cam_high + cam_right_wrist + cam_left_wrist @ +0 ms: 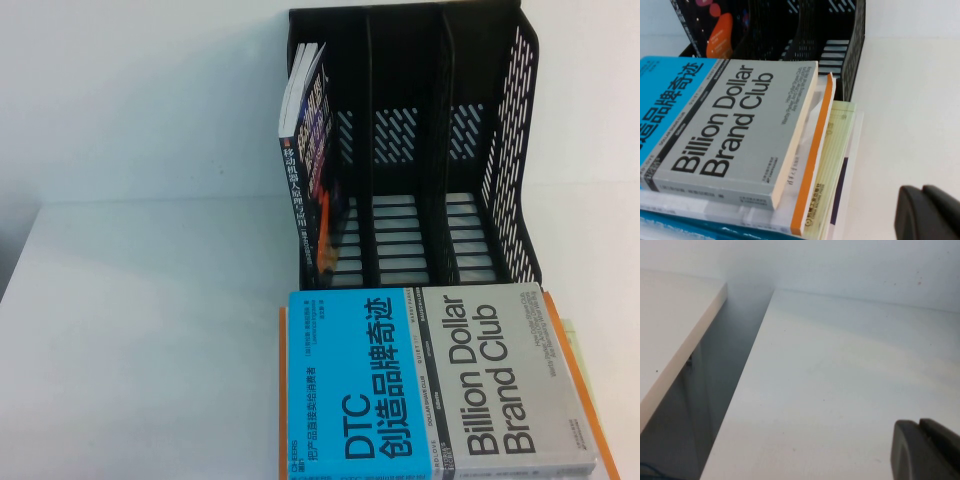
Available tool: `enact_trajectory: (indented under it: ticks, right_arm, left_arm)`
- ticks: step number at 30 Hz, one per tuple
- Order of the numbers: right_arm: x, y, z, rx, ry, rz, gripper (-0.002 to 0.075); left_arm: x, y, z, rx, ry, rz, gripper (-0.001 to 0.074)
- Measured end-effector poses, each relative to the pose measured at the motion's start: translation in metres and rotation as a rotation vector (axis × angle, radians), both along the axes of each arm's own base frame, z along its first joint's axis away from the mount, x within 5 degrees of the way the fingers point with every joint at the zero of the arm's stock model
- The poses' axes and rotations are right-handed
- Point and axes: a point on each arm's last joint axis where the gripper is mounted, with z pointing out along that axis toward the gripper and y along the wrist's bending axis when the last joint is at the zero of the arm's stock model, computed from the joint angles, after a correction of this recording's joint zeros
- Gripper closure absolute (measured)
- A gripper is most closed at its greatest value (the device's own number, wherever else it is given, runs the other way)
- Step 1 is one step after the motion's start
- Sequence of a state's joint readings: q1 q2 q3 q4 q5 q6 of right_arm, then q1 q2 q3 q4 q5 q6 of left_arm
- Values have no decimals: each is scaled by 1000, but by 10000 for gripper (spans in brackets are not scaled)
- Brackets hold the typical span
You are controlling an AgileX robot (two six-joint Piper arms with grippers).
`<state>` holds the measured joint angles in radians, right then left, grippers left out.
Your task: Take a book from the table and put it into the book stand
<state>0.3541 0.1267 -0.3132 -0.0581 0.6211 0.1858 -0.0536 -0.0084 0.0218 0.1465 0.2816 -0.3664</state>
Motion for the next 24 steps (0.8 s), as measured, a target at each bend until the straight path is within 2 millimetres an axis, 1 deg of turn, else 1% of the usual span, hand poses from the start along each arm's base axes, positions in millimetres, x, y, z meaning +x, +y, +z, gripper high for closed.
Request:
enact_trajectory:
  ticks: [9, 14, 24]
  right_arm:
    - [0, 0, 0, 0, 0, 0, 728]
    - [0, 0, 0, 0, 0, 0, 728]
    - [0, 0, 0, 0, 0, 0, 728]
  left_arm:
    - [0, 0, 0, -13, 5, -1, 736]
    - [0, -2, -1, -49, 8, -5, 736]
    - [-1, -5, -2, -7, 24, -72, 736]
